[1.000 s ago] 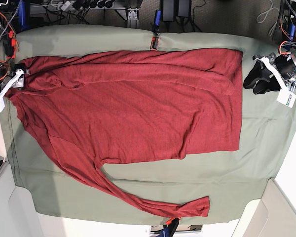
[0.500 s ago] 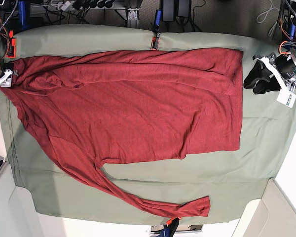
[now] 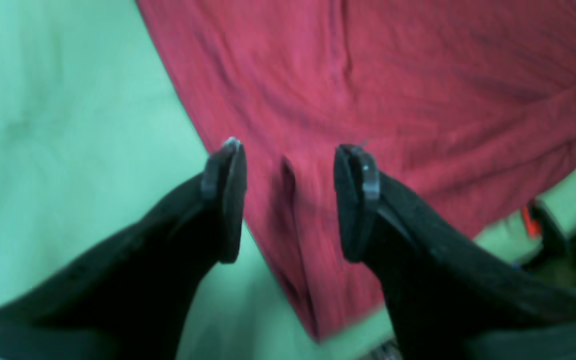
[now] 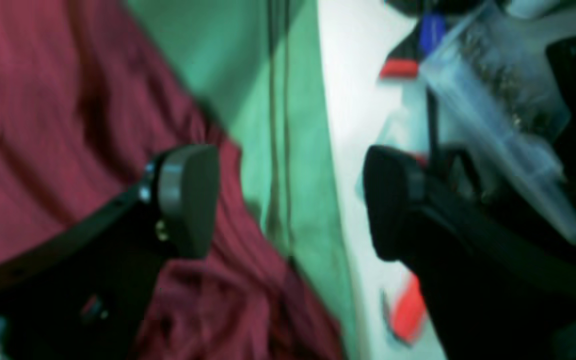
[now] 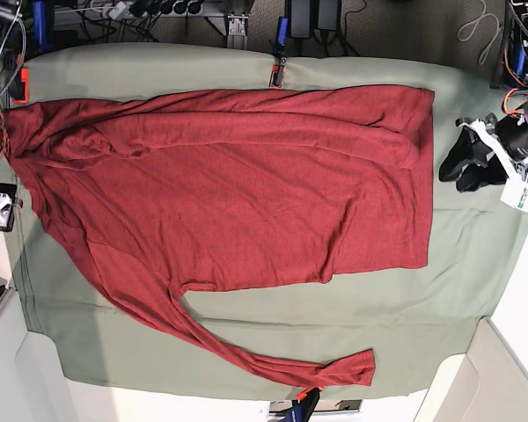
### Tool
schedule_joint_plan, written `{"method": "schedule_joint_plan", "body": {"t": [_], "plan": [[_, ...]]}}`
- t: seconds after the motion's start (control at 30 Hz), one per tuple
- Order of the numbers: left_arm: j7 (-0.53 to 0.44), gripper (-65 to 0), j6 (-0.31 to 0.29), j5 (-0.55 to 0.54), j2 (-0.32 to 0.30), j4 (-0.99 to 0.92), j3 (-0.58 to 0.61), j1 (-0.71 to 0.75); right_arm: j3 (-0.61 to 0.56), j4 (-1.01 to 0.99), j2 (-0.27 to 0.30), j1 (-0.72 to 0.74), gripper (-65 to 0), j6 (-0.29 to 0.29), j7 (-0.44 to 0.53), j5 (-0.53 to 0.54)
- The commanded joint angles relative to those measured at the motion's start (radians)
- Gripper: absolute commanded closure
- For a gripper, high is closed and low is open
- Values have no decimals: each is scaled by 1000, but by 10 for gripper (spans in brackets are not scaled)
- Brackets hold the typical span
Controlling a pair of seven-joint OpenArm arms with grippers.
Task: Fold the T-shirt properly
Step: 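Move both grippers to the shirt's hem corners and grasp them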
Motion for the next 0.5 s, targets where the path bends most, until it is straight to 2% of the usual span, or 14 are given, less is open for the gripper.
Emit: {"method": "schedule_joint_plan", "body": {"t": [0.0, 0.17, 0.27, 0.47], "plan": [[-21, -318, -5, -8, -23, -1, 7, -29, -5, -24, 20, 56, -445, 2, 40, 13], [-21, -318, -5, 26, -34, -136, 151, -170, -64, -257, 19, 270, -445, 53, 66, 75], [-21, -318, -5, 34, -33, -225, 216, -262, -129, -384, 18, 377, -445, 63, 84, 82], [-25, -318, -5, 42, -33, -394, 244, -427, -236, -679, -55, 520, -445, 73, 149, 76]]}}
